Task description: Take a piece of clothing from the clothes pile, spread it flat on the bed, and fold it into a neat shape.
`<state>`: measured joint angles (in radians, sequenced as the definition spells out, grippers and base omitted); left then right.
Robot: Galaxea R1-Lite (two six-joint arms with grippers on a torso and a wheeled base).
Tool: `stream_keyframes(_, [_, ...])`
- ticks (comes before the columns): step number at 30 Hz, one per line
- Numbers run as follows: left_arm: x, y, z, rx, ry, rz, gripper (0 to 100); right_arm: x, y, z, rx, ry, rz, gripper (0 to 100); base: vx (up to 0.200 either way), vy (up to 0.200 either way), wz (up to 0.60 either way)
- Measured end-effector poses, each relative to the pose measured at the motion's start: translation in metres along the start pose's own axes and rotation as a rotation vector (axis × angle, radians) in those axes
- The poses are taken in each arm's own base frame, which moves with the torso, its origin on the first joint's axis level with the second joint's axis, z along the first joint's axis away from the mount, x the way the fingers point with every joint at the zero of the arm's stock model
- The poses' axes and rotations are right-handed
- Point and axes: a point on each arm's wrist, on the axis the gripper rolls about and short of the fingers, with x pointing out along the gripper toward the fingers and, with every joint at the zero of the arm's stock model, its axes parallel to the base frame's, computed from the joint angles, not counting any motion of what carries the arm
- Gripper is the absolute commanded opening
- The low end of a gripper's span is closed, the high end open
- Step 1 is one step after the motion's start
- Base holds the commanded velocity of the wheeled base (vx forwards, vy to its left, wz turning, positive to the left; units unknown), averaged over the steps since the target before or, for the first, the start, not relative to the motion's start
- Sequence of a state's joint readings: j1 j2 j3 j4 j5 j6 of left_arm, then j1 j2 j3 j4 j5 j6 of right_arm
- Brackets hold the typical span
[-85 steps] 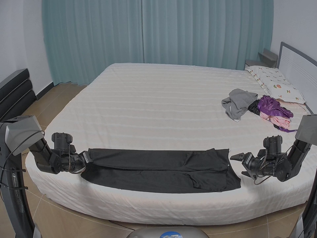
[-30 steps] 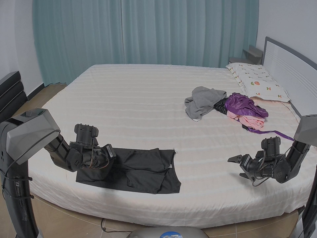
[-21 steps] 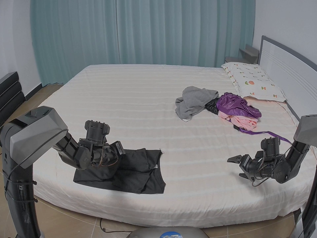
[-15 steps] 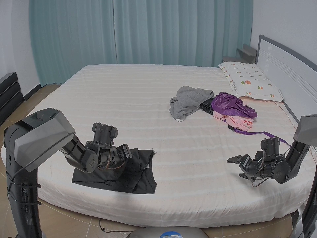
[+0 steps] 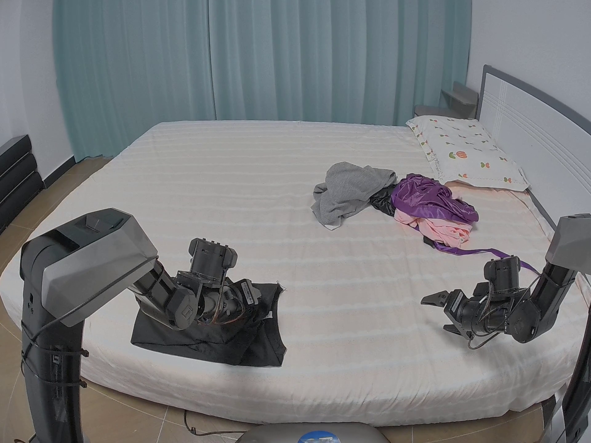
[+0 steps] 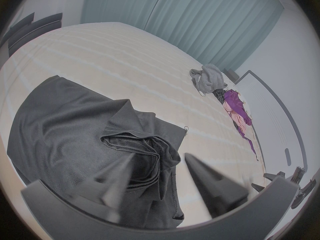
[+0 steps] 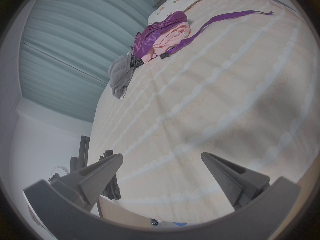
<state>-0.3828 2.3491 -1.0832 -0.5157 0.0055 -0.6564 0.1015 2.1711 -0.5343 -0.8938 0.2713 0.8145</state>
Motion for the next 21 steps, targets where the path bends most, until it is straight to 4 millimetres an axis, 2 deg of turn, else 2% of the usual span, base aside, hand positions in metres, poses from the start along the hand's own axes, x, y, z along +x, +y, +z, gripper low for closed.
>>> stream_keyframes(5, [-0.003,-0.004,-0.002,-0.039,0.002,-0.002,100,0.0,0.0,0.0,-0.001,0.001,-0.001,100,0.0,0.0,0.0])
stream_keyframes(12, [-0.018,-0.009,0.004,-0.143,-0.009,-0.007,100,0.0,0.0,0.0,0.0,0.001,-0.001,100,0.0,0.0,0.0])
stream_keyframes(21, [-0.039,0.003,0.011,-0.212,-0.018,0.004,100,0.001,-0.001,-0.001,0.0,0.003,-0.003,100,0.0,0.0,0.0])
